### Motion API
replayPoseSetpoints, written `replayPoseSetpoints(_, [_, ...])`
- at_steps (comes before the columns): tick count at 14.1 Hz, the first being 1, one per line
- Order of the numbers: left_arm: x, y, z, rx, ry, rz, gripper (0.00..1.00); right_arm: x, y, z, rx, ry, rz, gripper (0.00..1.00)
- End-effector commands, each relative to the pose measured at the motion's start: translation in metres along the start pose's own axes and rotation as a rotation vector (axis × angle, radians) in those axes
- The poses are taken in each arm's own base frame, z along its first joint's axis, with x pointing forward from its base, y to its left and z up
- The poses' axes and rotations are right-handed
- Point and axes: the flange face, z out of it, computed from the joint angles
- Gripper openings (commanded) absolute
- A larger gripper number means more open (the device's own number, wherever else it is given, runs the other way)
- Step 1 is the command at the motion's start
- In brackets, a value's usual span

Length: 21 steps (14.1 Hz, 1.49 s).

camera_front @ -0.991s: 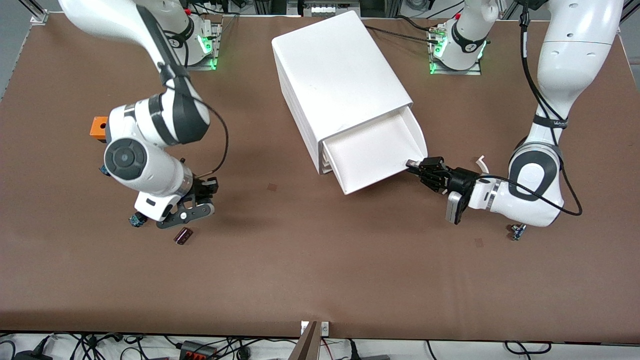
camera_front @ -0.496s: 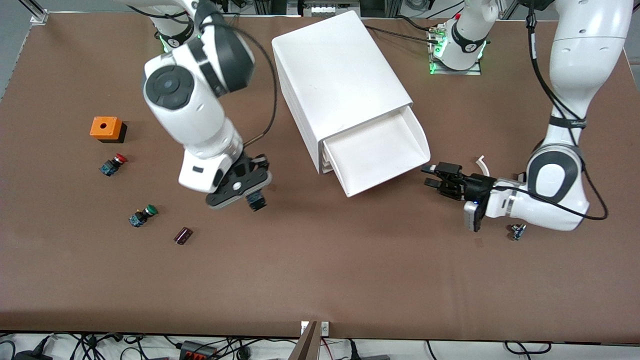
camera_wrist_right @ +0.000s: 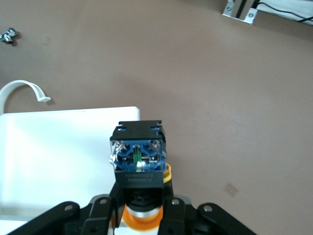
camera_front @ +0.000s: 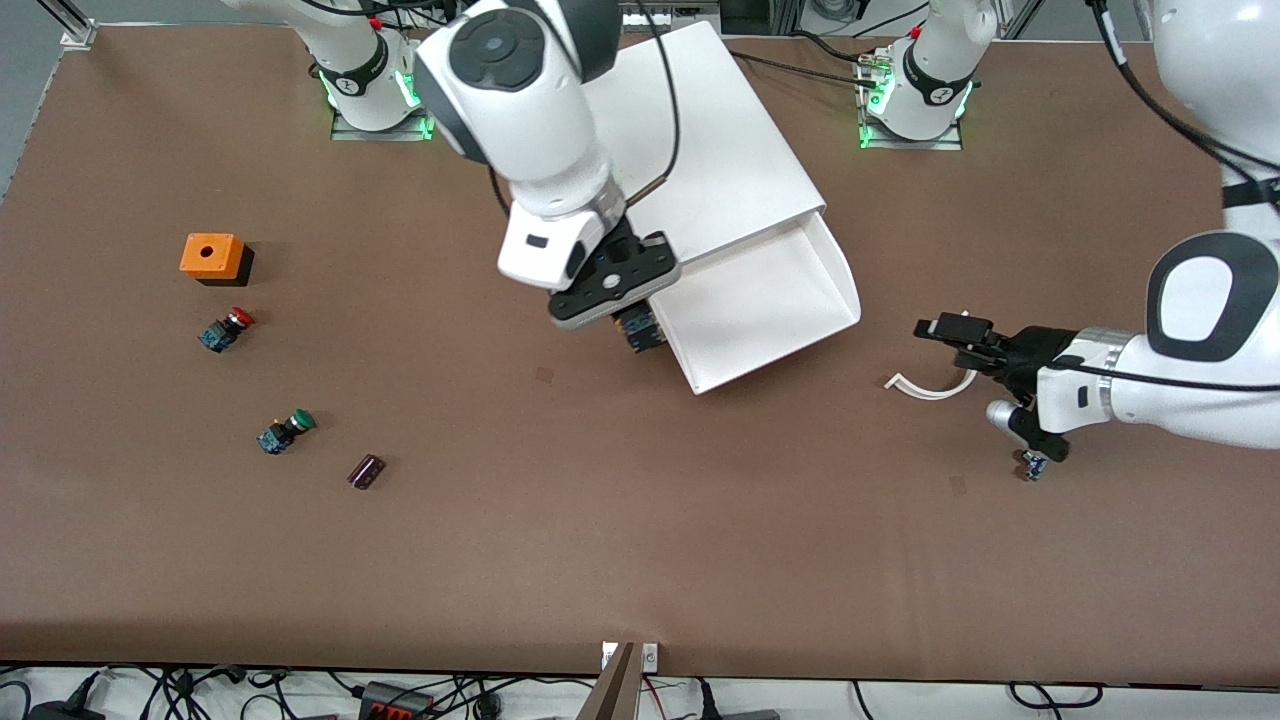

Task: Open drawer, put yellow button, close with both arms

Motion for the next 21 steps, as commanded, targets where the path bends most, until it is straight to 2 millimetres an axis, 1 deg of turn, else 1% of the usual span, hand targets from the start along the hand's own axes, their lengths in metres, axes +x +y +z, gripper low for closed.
replayPoseSetpoints(1, [-0.016, 0.023, -0.040, 0.223, 0.012, -0.058, 1.00, 0.002, -0.028, 0.012, 0.018, 0.014, 0.057, 0.00])
replayPoseSetpoints(2, [-0.020, 0.034, -0.060, 0.326, 0.030, -0.048, 1.00, -0.001, -0.041, 0.016, 0.028, 0.022, 0.084, 0.00])
replayPoseSetpoints(3, [-0.022, 0.049, -0.080, 0.431, 0.048, -0.036, 1.00, -0.003, -0.047, 0.021, 0.031, 0.023, 0.093, 0.00])
replayPoseSetpoints(4, [-0.027, 0.054, -0.098, 0.509, 0.065, -0.046, 1.00, -0.005, -0.050, 0.027, 0.030, 0.018, 0.090, 0.00])
replayPoseSetpoints(6, [-0.031, 0.050, -0.110, 0.539, 0.091, -0.068, 1.00, -0.004, -0.053, 0.035, 0.037, 0.029, 0.088, 0.00])
replayPoseSetpoints(7, [-0.036, 0.047, -0.120, 0.543, 0.113, -0.089, 1.00, -0.003, -0.058, 0.034, 0.050, 0.050, 0.091, 0.00])
replayPoseSetpoints(8, [-0.038, 0.047, -0.126, 0.542, 0.127, -0.097, 1.00, -0.005, -0.063, 0.043, 0.052, 0.050, 0.102, 0.00])
replayPoseSetpoints(10, [-0.043, 0.045, -0.136, 0.545, 0.153, -0.115, 1.00, -0.014, -0.081, 0.061, 0.048, 0.033, 0.096, 0.00])
replayPoseSetpoints(11, [-0.045, 0.045, -0.140, 0.547, 0.167, -0.139, 1.00, -0.019, -0.090, 0.067, 0.046, 0.028, 0.084, 0.00])
replayPoseSetpoints(12, [-0.042, 0.045, -0.137, 0.542, 0.173, -0.170, 1.00, -0.023, -0.098, 0.071, 0.048, 0.031, 0.079, 0.00])
replayPoseSetpoints(14, [-0.037, 0.047, -0.136, 0.541, 0.218, -0.251, 1.00, -0.023, -0.099, 0.086, 0.047, 0.031, 0.078, 0.00])
replayPoseSetpoints(15, [-0.038, 0.044, -0.137, 0.531, 0.226, -0.275, 1.00, -0.022, -0.099, 0.094, 0.053, 0.040, 0.078, 0.00])
replayPoseSetpoints(17, [-0.038, 0.044, -0.136, 0.530, 0.224, -0.284, 1.00, -0.022, -0.100, 0.105, 0.056, 0.046, 0.078, 0.00])
replayPoseSetpoints(19, [-0.039, 0.050, -0.136, 0.526, 0.226, -0.280, 1.00, -0.023, -0.100, 0.112, 0.053, 0.040, 0.075, 0.00])
replayPoseSetpoints(21, [-0.039, 0.054, -0.136, 0.520, 0.240, -0.318, 1.00, -0.024, -0.102, 0.118, 0.055, 0.041, 0.075, 0.00])
